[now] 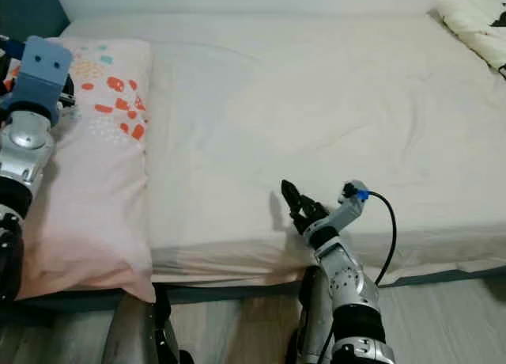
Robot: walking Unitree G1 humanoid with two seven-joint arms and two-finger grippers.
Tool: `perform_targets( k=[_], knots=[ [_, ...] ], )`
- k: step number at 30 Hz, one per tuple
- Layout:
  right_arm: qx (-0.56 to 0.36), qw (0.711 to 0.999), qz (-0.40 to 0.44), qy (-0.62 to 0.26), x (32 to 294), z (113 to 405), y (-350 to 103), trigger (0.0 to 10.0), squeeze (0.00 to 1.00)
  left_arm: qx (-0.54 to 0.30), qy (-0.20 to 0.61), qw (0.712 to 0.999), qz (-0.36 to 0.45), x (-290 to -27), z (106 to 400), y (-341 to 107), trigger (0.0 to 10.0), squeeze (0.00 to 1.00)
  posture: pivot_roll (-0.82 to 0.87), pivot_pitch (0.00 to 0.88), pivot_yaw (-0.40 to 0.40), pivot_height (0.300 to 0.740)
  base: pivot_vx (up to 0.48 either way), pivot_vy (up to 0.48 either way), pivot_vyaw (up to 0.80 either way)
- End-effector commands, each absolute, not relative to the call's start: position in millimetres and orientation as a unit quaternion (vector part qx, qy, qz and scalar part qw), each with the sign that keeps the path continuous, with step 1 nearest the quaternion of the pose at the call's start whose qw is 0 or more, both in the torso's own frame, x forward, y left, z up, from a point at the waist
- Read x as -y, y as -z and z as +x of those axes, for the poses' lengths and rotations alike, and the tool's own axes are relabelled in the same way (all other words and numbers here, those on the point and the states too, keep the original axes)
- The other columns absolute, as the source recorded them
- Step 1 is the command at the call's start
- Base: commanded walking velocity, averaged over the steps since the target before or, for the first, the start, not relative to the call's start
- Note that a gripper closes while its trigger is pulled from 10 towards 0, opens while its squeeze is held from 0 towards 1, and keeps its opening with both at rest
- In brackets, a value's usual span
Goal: Clean up the room
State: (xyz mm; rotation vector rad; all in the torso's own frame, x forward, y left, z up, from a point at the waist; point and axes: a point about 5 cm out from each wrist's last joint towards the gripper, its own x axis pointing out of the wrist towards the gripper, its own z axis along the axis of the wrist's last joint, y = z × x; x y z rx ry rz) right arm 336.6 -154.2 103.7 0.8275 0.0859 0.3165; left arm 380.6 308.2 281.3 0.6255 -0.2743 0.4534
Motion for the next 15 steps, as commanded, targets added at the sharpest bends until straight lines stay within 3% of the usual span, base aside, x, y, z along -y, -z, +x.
perform_targets(
  k=[1,4,6,7,10,12,15],
  knots=[
    [-0.058,0.907,0.393,-0.141,162.2,333.3,-94.5,10.0,0.0,0.075,-0.204,0.911,0.351,-334.4,365.1,-268.4,10.0,0.0,0.05,0.183,-0.03,0.35,0.0,0.0,0.0],
    [-0.062,0.909,0.388,-0.143,164.9,334.2,-93.6,10.0,0.0,0.015,-0.181,0.899,0.397,-348.9,350.1,-259.7,10.0,0.0,0.07,0.177,-0.036,0.35,0.0,0.0,0.0],
    [-0.062,0.909,0.388,-0.143,164.9,334.2,-93.6,10.0,0.0,0.015,-0.181,0.899,0.397,-348.9,350.1,-259.7,10.0,0.0,0.07,0.177,-0.036,0.35,0.0,0.0,0.0],
    [-0.063,0.91,0.385,-0.144,166.3,336.4,-93.8,10.0,0.0,-0.051,-0.145,0.901,0.405,-357.4,327.7,-247.3,10.0,0.0,0.09,0.171,-0.041,0.35,0.0,0.0,0.0],
    [-0.064,0.91,0.384,-0.144,166.5,337.4,-94.1,10.0,0.0,-0.072,-0.129,0.903,0.403,-358.5,319.3,-242.9,10.0,0.0,0.09,0.171,-0.041,0.35,0.0,0.0,0.0],
    [-0.064,0.91,0.382,-0.147,166.1,338.7,-95.2,10.0,0.0,-0.084,-0.113,0.913,0.382,-359.6,309.9,-239.7,10.0,0.0,0.1,0.166,-0.048,0.35,0.0,0.0,0.0],
    [-0.066,0.911,0.376,-0.156,164.0,341.9,-97.5,10.0,0.0,-0.079,-0.033,0.973,0.214,-352.0,280.5,-237.3,10.0,0.0,0.11,0.161,-0.058,0.35,0.0,0.0,0.0]
  ],
)
